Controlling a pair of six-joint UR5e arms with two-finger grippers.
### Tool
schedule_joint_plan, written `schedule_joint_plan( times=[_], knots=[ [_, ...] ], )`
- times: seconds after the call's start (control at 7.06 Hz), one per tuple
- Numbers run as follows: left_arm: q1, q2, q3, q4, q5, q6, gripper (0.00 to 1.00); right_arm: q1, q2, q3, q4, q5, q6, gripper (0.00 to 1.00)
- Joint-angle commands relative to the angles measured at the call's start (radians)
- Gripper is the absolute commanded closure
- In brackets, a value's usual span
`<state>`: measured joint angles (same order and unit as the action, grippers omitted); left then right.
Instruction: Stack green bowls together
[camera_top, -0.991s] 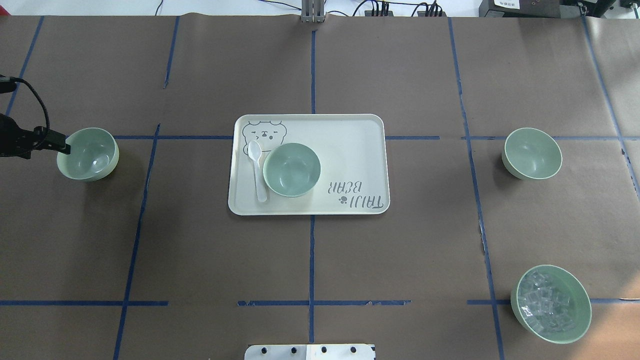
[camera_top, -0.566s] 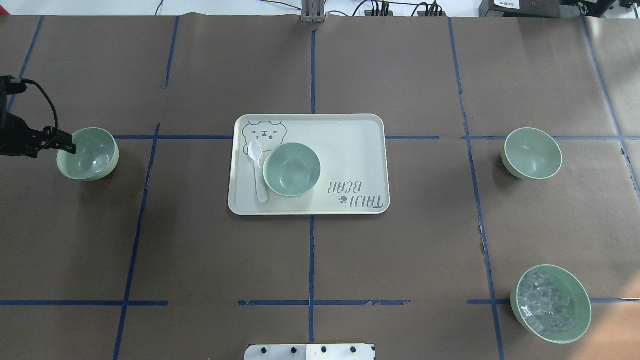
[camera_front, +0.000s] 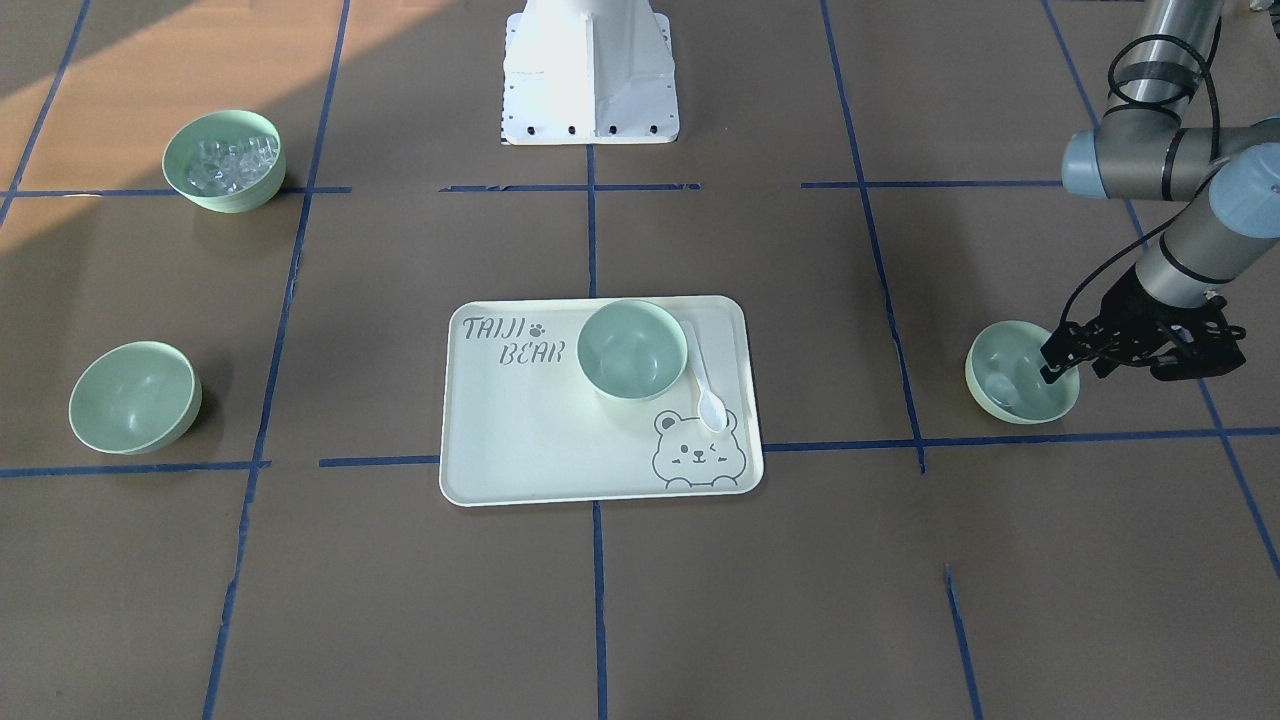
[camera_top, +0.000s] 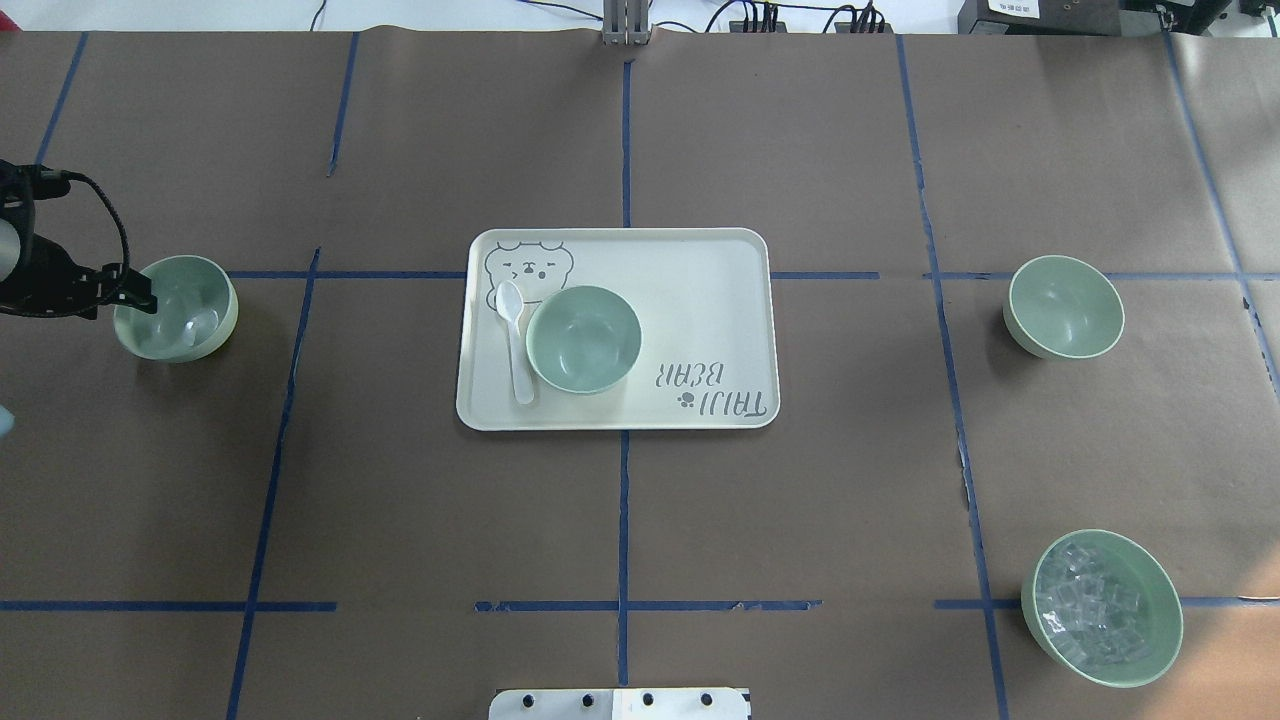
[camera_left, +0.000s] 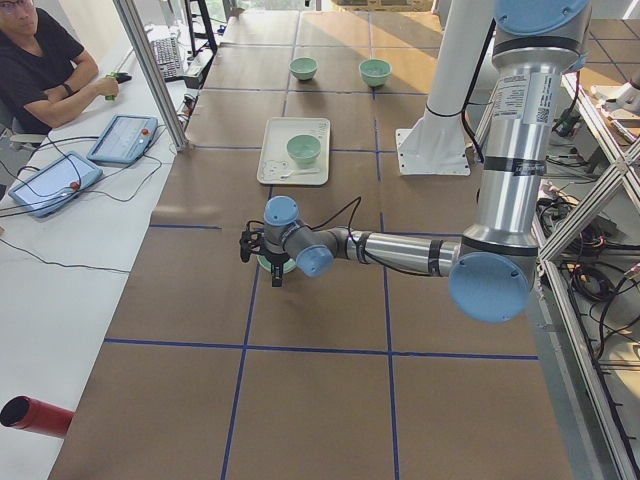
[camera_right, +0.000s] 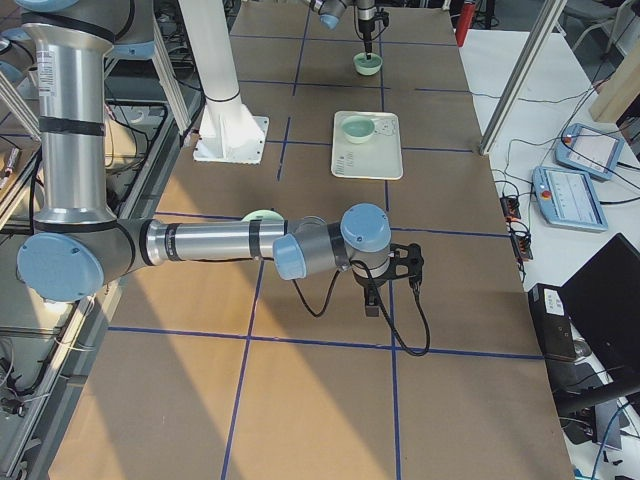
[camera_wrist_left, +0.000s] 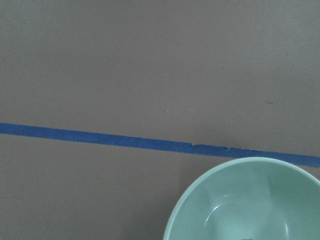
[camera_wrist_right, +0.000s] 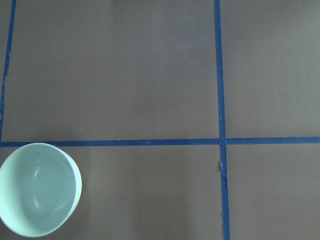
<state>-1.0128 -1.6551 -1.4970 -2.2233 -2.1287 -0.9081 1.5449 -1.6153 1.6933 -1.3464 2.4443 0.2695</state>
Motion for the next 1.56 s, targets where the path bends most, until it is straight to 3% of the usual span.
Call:
schedule_joint_plan(
  times=[0.0, 0.28, 0.42, 0.71, 0.85, 0.99, 1.42],
  knots=[
    [0.008, 0.001, -0.002, -0.001, 0.0, 0.0, 0.4, -0.05, 0.0, -0.001, 0.003, -0.007, 0.02, 0.0],
    [0.007, 0.014, -0.006, -0.001, -0.002, 0.008, 0.83, -0.142, 0.046, -0.001, 0.016, -0.013, 0.133, 0.0],
    [0.007, 0.015, -0.015, -0.001, -0.004, 0.008, 1.0, -0.191, 0.049, -0.009, 0.089, -0.045, 0.211, 0.0],
    [-0.001, 0.02, -0.083, 0.023, -0.049, 0.002, 1.0, -0.259, 0.049, -0.093, 0.302, -0.093, 0.353, 0.0],
    [-0.012, 0.024, -0.13, 0.096, -0.127, 0.002, 1.0, -0.299, 0.052, -0.139, 0.394, -0.119, 0.403, 0.0],
    [-0.039, 0.015, -0.181, 0.17, -0.135, 0.002, 1.0, -0.345, 0.064, -0.162, 0.453, -0.158, 0.477, 0.0],
    [-0.046, -0.056, -0.298, 0.329, -0.135, -0.108, 1.0, -0.434, 0.07, -0.179, 0.497, -0.231, 0.525, 0.0]
  ],
)
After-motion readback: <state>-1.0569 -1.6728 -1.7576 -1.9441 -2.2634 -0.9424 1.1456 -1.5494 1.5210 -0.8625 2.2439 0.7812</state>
